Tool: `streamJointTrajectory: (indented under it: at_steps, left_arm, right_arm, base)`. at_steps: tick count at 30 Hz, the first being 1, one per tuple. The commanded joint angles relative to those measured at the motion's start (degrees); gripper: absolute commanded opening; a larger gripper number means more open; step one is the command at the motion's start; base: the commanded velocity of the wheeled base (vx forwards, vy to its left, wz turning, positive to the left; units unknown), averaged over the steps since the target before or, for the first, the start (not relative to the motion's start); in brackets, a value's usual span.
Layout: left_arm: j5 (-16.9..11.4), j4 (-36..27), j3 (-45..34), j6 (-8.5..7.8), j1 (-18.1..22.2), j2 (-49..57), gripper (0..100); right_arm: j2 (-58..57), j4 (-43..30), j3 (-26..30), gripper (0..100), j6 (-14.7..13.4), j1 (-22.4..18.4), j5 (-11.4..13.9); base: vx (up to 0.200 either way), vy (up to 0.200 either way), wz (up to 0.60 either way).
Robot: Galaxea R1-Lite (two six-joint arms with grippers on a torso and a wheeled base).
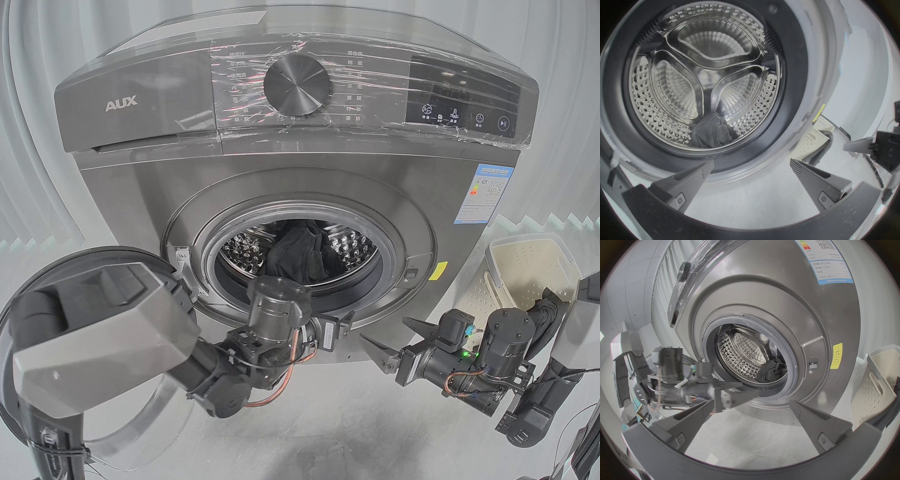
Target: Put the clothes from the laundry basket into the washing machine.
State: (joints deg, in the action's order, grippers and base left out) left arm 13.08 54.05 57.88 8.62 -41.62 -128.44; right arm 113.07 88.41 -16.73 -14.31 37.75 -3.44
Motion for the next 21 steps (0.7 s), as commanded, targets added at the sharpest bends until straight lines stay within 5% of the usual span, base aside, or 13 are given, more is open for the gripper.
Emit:
streamJointTrajectory:
  at_steps: [1,8,15,21]
  left_arm:
    - [0.10,4.48,-16.22,3.95,-5.67,17.17,100]
    - [1.25,13.71,-31.16,5.88,-7.34,30.35,100]
    - [3.18,20.13,-40.92,5.18,-4.79,37.03,100]
    - [6.17,20.65,-47.16,5.00,-3.03,40.46,100]
  right_arm:
    - [-1.89,0.01,1.70,100,0.16,0.13,0.01]
    - [-8.04,-0.08,5.12,100,1.66,-1.02,-2.45]
    - [-15.16,-0.08,9.78,100,3.94,-2.51,-4.03]
    - [-19.73,-0.69,16.11,100,5.17,-7.78,-3.42]
  base:
    - [0.000,0.000,0.00]
    - [0.000,0.000,0.00]
    - [0.000,0.000,0.00]
    - [0.000,0.000,0.00]
